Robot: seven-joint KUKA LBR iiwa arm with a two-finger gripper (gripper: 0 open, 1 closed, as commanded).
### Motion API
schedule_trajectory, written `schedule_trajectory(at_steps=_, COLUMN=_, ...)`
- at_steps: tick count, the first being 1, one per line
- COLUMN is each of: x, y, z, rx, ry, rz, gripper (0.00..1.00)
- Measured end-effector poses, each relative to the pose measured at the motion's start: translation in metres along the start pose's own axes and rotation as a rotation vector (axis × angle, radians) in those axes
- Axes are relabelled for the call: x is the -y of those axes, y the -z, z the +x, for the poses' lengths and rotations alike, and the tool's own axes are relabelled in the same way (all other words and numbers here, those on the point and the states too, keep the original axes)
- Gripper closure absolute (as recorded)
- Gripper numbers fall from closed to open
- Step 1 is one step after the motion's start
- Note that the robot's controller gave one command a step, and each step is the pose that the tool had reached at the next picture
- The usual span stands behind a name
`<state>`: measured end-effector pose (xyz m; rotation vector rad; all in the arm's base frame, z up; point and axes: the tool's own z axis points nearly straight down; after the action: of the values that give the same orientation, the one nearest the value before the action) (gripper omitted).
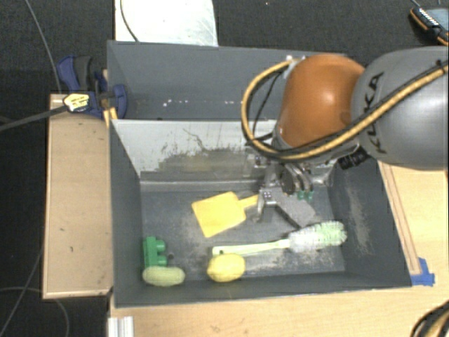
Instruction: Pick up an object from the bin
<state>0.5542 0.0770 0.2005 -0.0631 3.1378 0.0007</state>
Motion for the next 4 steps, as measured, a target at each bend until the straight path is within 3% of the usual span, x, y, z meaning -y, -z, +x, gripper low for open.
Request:
schedule_trajectory(at_steps=1, x=-0.022, y=-0.001, z=0.000, rx=0.004, ry=0.199, rz=-0.001, gripper=0.00)
schedule_trajectory(at_steps=2, x=-0.026, y=-0.053, z=-0.009, rx=-0.001, ry=0.063, rz=0.000, gripper=0.00)
schedule_trajectory(at_steps=3, x=-0.037, y=-0.057, z=-0.001, rx=0.006, ry=0.184, rz=-0.001, gripper=0.00)
schedule_trajectory(at_steps=4, x=-0.041, y=-0.068, z=-0.002, rx=0.014, ry=0.157, rz=0.000, gripper=0.00)
